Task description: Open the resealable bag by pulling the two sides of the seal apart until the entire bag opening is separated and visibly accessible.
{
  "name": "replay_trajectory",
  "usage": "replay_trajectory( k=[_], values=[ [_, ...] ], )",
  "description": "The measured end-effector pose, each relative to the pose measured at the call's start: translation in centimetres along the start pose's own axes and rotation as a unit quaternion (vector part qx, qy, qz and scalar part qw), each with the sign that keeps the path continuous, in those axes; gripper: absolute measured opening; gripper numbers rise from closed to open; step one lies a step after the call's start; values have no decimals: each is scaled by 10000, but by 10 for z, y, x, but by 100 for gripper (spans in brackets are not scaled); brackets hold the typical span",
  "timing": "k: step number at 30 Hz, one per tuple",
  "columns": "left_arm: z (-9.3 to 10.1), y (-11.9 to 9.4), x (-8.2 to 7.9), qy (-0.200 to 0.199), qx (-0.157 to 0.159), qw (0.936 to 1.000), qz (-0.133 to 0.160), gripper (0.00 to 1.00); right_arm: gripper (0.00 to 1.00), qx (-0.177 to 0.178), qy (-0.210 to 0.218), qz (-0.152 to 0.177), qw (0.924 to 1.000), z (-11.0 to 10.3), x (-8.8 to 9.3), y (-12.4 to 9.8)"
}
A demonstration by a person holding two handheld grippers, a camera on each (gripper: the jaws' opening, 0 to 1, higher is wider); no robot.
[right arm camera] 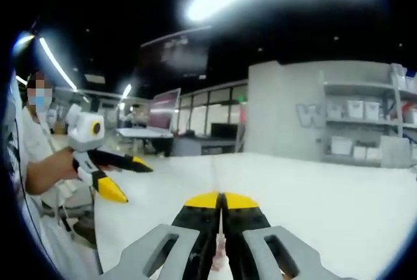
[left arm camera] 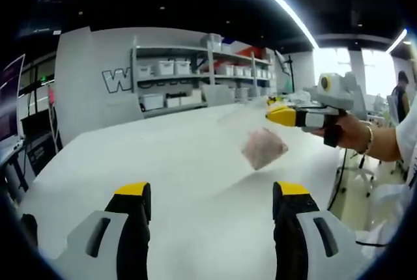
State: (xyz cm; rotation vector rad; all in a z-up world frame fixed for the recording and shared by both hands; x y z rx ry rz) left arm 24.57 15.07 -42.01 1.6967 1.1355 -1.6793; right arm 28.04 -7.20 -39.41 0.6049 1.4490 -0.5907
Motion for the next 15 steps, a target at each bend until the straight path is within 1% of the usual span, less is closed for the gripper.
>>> replay_trajectory(
  k=[5,9,11,15],
  values=[
    [1,-1,-2,16,-3,10000,28,75,0,-12,-82,11,10000,-2,-1,1],
    [0,-2,-3,19,-24,10000,69,75,0,-89,-244,-86,9996,-8,4,2],
    [-1,-3,-3,16,-36,10000,72,75,0,-147,-245,-127,9995,-11,7,2],
    [-1,-3,-3,28,-28,10000,78,75,0,-254,-227,-139,9993,-17,8,2]
  ],
)
Point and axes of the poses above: the point that each gripper's makers call its tool centre point, and the gripper's own axes: y roughly forward along the fingers, z roughly to its right, x roughly out of its underside, the point moved 6 cm from there along -y, roughly backward along the fingers, and after that the axes turned 3 degrees about y, right-handed, at the moved point
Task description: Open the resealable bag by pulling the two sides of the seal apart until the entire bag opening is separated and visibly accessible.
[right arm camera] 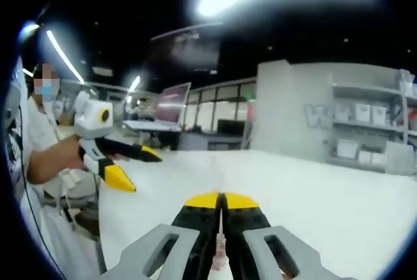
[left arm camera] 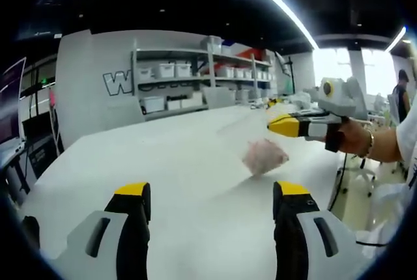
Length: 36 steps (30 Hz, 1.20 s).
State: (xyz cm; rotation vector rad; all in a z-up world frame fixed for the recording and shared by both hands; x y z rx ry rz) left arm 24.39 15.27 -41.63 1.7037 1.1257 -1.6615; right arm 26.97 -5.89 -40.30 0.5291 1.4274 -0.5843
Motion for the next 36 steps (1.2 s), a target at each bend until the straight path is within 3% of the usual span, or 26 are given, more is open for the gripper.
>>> replay_trajectory(
  k=[5,13,21,36],
  values=[
    [1,-2,0,13,25,10000,9,75,0,-232,-121,-112,9996,-15,4,3],
    [-1,-7,2,16,-9,10000,0,75,0,-577,-745,-405,9947,-40,11,8],
    [-8,-17,9,4,-118,9999,-55,75,0,-801,-1339,-699,9853,-61,22,10],
    [-20,-30,15,-42,-316,9994,-100,75,4,-859,-2337,-925,9641,-83,35,13]
  ],
)
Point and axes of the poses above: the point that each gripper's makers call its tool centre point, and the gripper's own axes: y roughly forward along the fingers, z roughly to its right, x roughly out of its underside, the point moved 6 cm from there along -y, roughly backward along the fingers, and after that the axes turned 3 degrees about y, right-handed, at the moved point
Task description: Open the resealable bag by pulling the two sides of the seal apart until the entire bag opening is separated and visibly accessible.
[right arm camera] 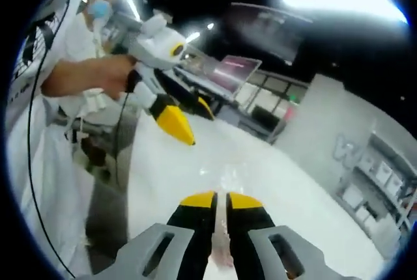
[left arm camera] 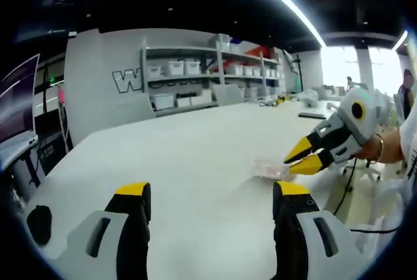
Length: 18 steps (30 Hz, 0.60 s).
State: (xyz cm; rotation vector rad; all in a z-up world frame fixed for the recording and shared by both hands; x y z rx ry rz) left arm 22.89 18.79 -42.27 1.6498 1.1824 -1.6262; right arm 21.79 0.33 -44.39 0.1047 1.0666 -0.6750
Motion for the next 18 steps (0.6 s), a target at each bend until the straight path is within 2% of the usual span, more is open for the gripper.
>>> replay_trajectory(
  k=[3,6,13,15,16,18],
  values=[
    [0,-1,0,-1,-4,10000,1,75,4,-31,-272,-61,9996,-4,-2,1],
    [-1,-2,-2,14,-7,10000,21,75,4,-132,-337,-55,9993,-6,-8,2],
    [-7,-9,-4,33,-89,9999,66,74,5,-556,-866,-388,9939,-15,-12,9],
    [-7,-10,-4,24,-91,9999,80,74,8,-740,-1143,-640,9886,-20,-10,11],
    [-7,-10,-4,19,-90,9999,83,74,9,-783,-1424,-824,9833,-22,-8,13],
    [-8,-11,-3,10,-89,9999,88,74,9,-770,-1899,-914,9745,-24,-10,14]
  ],
)
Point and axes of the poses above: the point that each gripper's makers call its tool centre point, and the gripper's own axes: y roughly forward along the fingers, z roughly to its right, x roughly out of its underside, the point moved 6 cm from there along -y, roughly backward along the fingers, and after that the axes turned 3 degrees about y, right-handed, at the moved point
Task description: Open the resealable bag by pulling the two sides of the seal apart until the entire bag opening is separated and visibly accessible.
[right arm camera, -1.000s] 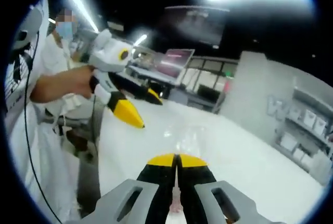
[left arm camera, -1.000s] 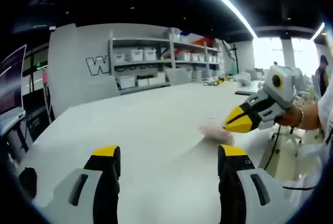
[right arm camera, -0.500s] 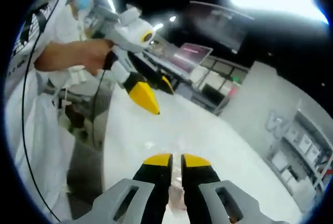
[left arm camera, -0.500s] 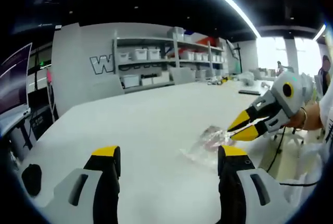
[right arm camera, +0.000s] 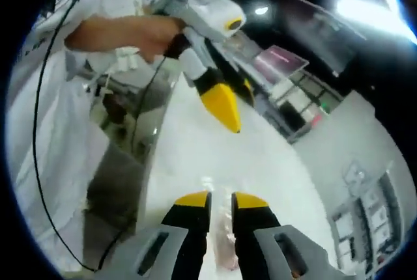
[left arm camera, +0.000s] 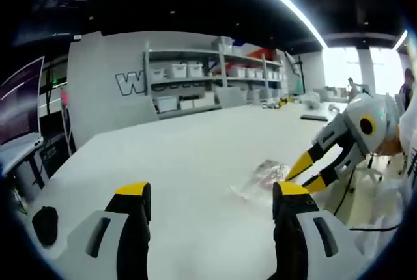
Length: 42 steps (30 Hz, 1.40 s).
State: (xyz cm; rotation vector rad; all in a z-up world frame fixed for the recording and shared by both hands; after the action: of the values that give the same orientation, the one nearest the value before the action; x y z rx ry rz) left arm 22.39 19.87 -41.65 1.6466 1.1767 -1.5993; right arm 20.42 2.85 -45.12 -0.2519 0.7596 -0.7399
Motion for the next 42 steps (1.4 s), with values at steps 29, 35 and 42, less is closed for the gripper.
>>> replay_trajectory(
  k=[29,35,42],
  values=[
    [-4,-2,1,-129,-15,9998,147,74,12,-132,-947,-654,9933,-3,0,18],
    [-2,-3,0,-110,33,9998,150,74,11,-51,-1083,-713,9915,-2,3,23],
    [7,-2,-1,-45,316,9993,187,73,8,112,-1175,-818,9896,-2,6,27]
  ],
)
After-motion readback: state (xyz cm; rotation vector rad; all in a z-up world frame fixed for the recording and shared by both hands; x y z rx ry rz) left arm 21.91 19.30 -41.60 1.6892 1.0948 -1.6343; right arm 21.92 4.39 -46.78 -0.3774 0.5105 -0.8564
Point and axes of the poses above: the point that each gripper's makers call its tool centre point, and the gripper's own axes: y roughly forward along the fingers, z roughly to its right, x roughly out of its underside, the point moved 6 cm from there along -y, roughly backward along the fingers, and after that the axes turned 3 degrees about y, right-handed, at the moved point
